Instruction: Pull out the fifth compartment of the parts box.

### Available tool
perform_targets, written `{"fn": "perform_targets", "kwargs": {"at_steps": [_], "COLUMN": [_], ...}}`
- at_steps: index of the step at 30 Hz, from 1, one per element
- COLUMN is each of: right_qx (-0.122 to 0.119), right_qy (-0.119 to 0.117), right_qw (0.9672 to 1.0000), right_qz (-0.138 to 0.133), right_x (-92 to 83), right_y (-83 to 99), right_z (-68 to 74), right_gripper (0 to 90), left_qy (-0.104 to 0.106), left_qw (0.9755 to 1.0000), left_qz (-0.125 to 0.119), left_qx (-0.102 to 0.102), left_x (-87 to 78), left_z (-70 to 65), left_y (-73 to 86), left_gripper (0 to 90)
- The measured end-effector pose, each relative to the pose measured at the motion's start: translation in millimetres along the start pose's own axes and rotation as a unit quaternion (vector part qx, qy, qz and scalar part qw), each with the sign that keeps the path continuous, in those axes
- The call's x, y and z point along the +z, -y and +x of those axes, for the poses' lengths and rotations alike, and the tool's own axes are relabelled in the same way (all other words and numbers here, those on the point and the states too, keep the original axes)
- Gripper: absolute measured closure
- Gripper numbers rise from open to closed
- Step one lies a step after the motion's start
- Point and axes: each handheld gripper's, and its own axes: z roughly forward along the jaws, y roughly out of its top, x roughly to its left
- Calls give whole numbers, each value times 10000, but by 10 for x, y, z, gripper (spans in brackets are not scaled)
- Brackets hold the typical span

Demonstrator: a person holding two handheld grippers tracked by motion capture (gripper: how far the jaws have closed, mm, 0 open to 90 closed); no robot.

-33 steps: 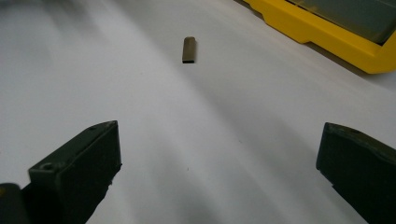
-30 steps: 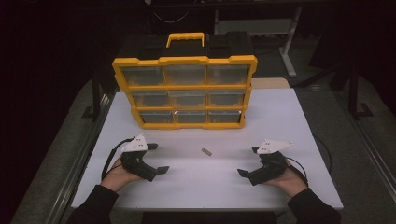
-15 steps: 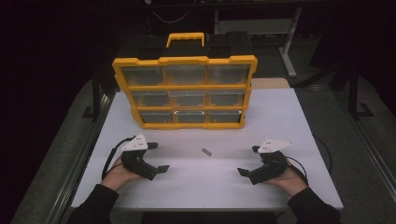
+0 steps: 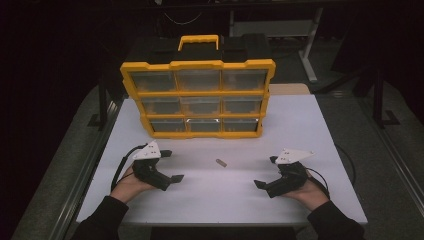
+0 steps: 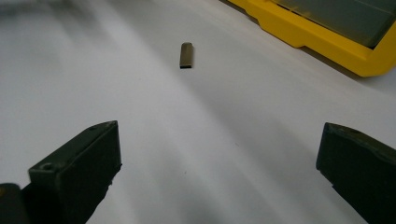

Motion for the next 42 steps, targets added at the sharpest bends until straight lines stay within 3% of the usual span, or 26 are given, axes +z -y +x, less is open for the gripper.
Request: {"fn": "perform_targets", "kwargs": {"at_steps": [14,42], "right_qx": [-48,-67], "right_qy": [4,-68], "right_qw": [10000,10000], "right_qz": [1,1], "right_x": [8,16], "right_y": [-12,-16], "right_z": [13,18], "right_gripper": [0,0], "left_qy": [114,76], "left_qw": [9999,9997], "left_qz": [-109,-170], "left_qx": [46,142], "left_x": [27,139], "left_z": [-23,-35], "left_y": [-52,-163], "left_gripper": [0,0]}}
